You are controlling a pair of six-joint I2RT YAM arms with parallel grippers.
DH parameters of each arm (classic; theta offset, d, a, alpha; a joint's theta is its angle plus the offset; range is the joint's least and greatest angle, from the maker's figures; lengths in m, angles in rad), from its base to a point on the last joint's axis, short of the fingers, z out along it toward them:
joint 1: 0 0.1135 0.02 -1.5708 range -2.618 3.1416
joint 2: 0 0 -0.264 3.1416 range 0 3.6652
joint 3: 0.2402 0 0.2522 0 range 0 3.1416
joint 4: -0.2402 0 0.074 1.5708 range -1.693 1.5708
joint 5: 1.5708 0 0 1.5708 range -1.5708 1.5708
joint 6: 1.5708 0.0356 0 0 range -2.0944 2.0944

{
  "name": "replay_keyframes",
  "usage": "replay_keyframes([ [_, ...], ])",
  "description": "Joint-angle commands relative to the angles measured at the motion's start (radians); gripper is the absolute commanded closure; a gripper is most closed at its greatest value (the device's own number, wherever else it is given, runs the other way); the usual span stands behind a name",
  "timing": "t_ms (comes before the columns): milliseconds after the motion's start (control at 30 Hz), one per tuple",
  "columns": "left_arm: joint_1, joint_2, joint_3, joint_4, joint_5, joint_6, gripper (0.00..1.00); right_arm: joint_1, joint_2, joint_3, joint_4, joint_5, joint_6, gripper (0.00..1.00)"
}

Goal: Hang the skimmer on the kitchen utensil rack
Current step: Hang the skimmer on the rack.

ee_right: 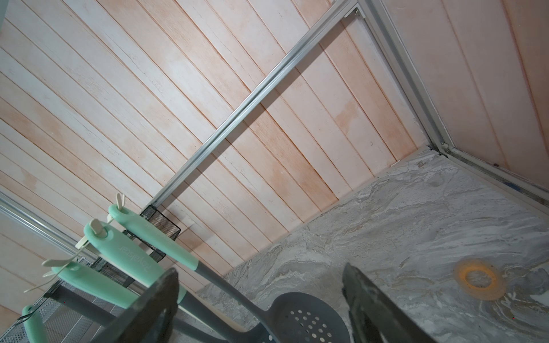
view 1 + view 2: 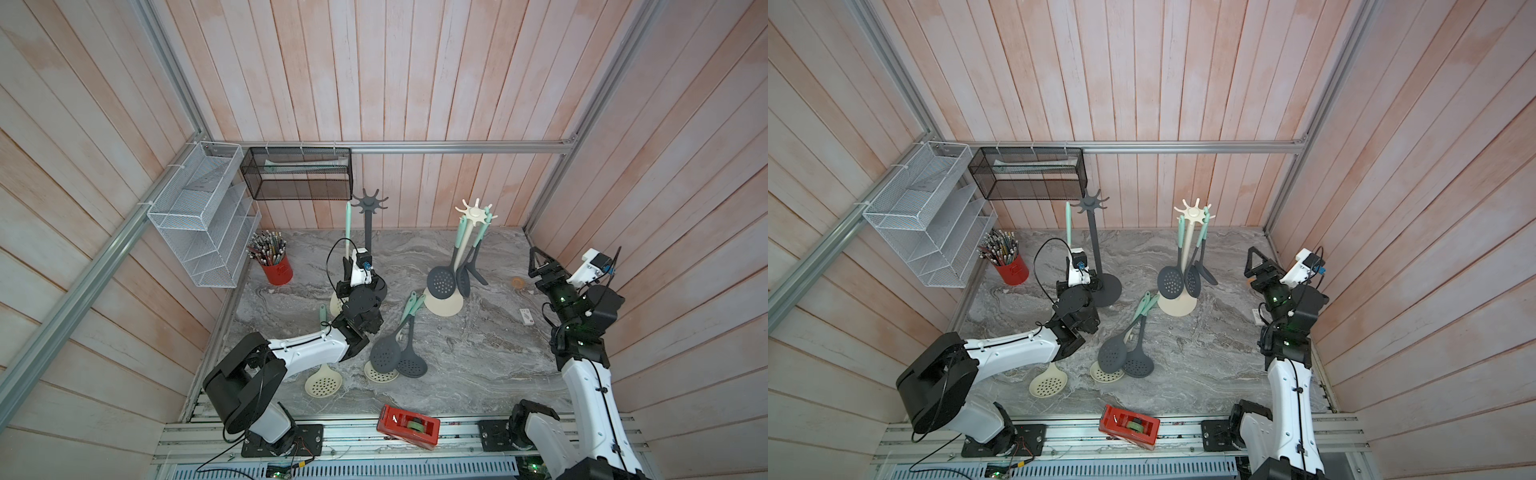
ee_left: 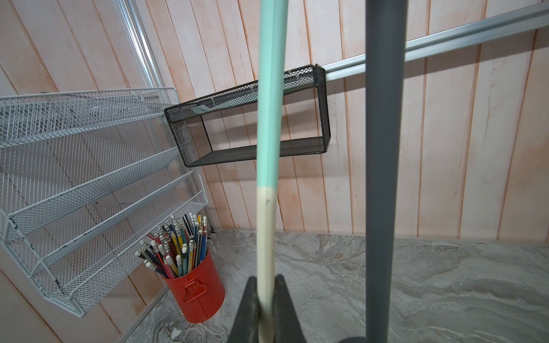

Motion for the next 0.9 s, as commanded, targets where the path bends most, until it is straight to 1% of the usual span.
replay_keyframes([
  [0,-0.009,-0.011,0.009,-0.01,0.004,0.039,1.0,-0.008,-0.009,-0.008,0.032,-0.014,0.005,0.12],
  [300,-0.009,-0.047,0.009,0.001,0.002,0.041,1.0,-0.007,-0.012,-0.01,0.033,-0.013,0.006,0.13],
  [533,-0.009,-0.021,0.026,-0.017,0.003,0.061,1.0,-0.008,-0.012,-0.011,0.037,-0.015,0.005,0.13],
  [867,-0.009,-0.002,0.029,-0.074,0.01,0.008,1.0,-0.01,-0.009,-0.008,0.035,-0.016,0.003,0.13],
])
